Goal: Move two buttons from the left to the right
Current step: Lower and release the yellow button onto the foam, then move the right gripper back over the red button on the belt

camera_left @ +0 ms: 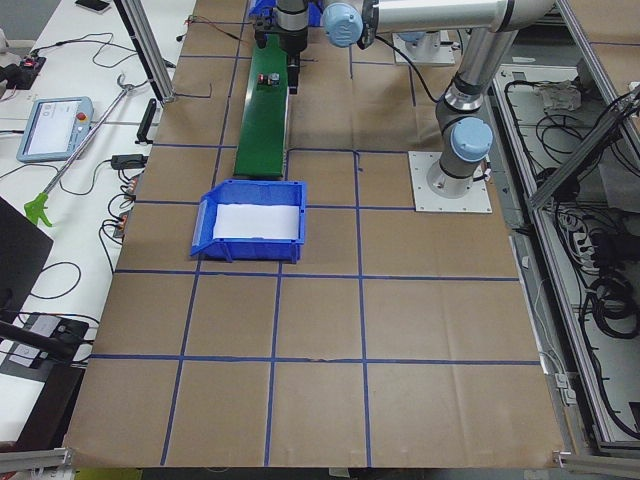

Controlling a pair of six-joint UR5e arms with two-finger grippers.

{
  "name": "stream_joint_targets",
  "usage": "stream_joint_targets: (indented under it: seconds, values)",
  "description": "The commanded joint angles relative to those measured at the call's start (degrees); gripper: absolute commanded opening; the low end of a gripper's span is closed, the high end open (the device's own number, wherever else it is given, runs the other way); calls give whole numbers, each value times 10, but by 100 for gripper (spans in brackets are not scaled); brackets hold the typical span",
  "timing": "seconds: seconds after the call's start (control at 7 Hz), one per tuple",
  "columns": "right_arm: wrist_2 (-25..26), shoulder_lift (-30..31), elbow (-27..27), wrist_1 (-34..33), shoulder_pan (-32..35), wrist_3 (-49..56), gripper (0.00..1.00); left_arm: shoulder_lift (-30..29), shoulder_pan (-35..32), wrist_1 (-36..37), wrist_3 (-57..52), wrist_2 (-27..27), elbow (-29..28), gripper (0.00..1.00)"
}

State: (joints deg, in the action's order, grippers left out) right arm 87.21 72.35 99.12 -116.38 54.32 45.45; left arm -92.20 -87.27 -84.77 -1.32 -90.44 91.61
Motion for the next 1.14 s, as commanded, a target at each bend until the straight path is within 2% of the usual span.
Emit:
stream_joint_targets:
  seconds: [0.0, 0.29, 0.43, 0.71, 1.0]
  values:
    - [2, 4, -82, 80, 37, -66, 99, 0, 0, 0, 0, 0, 0, 100]
    - [1, 4, -180, 189, 105, -187, 99, 0, 0, 0, 0, 0, 0, 100]
    - [1, 8, -202, 207, 150, -237, 99, 0, 0, 0, 0, 0, 0, 100]
    - [-5, 50, -191, 208, 240, -396, 99, 0, 0, 0, 0, 0, 1, 100]
    - [2, 55, -187, 206, 322, -520, 99, 0, 0, 0, 0, 0, 1, 100]
